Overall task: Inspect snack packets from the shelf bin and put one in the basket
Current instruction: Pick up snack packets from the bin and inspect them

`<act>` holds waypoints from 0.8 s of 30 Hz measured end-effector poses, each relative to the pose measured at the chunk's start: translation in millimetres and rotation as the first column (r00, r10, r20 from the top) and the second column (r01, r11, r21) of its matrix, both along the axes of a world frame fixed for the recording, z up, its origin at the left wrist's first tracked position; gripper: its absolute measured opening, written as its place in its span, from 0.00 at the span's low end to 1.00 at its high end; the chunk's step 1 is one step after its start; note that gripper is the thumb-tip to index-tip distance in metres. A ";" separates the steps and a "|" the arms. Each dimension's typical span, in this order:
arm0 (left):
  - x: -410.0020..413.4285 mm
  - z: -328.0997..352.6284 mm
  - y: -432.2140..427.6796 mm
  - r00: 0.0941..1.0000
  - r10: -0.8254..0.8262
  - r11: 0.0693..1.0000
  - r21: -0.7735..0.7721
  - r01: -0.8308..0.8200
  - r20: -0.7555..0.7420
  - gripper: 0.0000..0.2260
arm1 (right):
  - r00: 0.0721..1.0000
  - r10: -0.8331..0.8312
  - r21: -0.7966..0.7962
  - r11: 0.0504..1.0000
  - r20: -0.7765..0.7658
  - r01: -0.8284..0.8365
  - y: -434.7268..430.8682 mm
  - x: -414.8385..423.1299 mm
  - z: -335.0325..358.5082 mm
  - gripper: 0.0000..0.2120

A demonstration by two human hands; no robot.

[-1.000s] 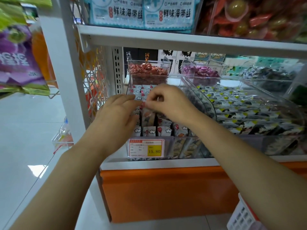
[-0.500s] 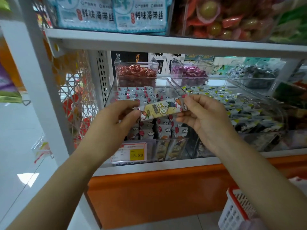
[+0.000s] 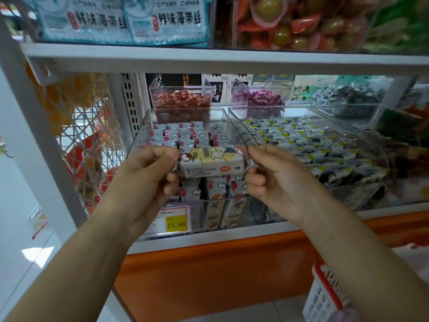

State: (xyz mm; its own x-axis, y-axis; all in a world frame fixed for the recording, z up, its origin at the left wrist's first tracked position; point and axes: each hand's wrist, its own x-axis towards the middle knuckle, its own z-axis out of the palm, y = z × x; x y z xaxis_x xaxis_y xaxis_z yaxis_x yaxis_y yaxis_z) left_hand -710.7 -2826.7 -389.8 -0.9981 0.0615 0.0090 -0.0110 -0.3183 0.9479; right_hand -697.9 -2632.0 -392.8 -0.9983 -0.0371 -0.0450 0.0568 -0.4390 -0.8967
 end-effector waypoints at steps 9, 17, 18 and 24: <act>-2.0 5.3 1.4 0.986 -0.061 0.945 0.326 0.007 0.155 0.08 | 0.981 0.052 -0.371 0.928 0.189 0.023 -3.0 -2.7 1.7 0.11; 4.0 6.8 -7.4 0.990 -0.130 0.991 0.009 0.131 -0.051 0.06 | 0.995 0.014 -0.345 0.938 0.103 0.022 -5.0 -2.0 -0.3 0.07; 4.6 6.3 -8.5 0.989 -0.119 0.990 -0.090 0.112 -0.084 0.11 | 0.995 0.009 -0.335 0.942 0.102 0.026 -4.6 -1.9 -1.2 0.07; 4.8 4.9 -7.1 0.989 -0.041 0.994 -0.105 0.026 -0.140 0.12 | 1.000 -0.017 0.019 1.000 -0.022 0.017 -5.5 0.8 -1.6 0.10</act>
State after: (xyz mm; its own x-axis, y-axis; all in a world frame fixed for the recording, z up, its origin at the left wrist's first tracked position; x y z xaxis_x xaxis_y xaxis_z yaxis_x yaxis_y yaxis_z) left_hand -705.9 -2833.8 -384.9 -0.9845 0.1026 0.1419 0.1165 -0.2214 0.9682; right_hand -697.1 -2637.5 -394.4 -0.9995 -0.0192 -0.0240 0.0299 -0.4221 -0.9061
